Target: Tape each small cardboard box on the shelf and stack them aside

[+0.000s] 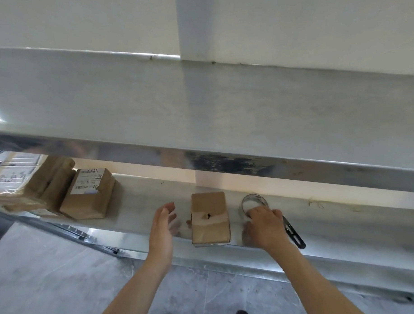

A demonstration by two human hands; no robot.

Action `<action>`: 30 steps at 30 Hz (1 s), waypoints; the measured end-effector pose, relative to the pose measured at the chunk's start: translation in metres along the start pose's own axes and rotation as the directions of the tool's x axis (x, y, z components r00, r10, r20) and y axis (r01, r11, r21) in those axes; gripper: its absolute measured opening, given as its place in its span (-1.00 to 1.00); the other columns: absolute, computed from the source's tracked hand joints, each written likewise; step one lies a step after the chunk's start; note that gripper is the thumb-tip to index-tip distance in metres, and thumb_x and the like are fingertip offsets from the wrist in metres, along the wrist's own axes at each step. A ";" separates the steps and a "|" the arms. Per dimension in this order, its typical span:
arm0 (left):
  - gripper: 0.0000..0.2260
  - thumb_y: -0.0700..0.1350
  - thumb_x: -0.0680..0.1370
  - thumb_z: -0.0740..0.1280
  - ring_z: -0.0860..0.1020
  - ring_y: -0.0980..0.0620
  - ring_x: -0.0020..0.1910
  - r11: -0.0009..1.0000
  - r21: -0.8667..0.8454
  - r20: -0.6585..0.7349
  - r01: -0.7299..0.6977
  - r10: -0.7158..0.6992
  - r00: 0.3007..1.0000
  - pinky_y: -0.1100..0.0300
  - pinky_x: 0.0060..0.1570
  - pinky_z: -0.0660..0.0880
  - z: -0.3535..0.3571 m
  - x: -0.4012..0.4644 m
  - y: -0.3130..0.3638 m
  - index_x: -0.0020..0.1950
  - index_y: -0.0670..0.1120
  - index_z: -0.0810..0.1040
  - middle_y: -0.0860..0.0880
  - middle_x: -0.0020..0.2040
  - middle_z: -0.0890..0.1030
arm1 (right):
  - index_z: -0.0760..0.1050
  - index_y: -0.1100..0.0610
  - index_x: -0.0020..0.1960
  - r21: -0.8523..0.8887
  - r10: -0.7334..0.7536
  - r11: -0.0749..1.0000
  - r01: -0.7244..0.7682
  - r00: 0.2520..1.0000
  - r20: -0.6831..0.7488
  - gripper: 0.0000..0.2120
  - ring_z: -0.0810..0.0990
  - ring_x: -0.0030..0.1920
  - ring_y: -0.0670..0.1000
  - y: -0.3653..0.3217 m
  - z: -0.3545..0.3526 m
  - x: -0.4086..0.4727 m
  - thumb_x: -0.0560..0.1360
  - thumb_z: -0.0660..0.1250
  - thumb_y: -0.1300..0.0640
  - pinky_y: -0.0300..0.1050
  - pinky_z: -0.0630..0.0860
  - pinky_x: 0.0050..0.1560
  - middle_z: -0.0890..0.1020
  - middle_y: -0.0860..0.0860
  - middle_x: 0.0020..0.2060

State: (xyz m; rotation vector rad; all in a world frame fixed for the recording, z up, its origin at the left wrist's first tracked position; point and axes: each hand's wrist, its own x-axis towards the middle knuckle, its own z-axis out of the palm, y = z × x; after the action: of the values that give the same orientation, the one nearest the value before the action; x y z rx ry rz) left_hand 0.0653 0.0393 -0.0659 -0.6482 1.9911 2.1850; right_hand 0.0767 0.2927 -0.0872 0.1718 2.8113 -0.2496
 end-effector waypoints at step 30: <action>-0.85 -0.12 0.54 0.43 0.59 0.25 -0.20 0.725 0.457 0.362 -0.516 0.378 0.852 0.44 -0.22 0.40 0.047 -0.011 0.082 -0.22 0.04 0.66 0.24 -0.25 0.65 | 0.53 -0.20 -0.20 0.448 -0.321 0.783 0.430 0.898 -0.301 -0.83 0.55 -0.23 -0.07 -0.038 -0.110 -0.047 0.56 0.33 -0.14 -0.06 0.47 -0.15 0.62 -0.12 -0.28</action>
State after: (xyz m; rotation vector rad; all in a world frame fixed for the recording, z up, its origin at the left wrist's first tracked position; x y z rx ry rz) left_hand 0.0342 0.0762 0.0160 0.2082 2.6450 1.6124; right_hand 0.0828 0.2718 0.0367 -0.2819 2.8931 -1.1333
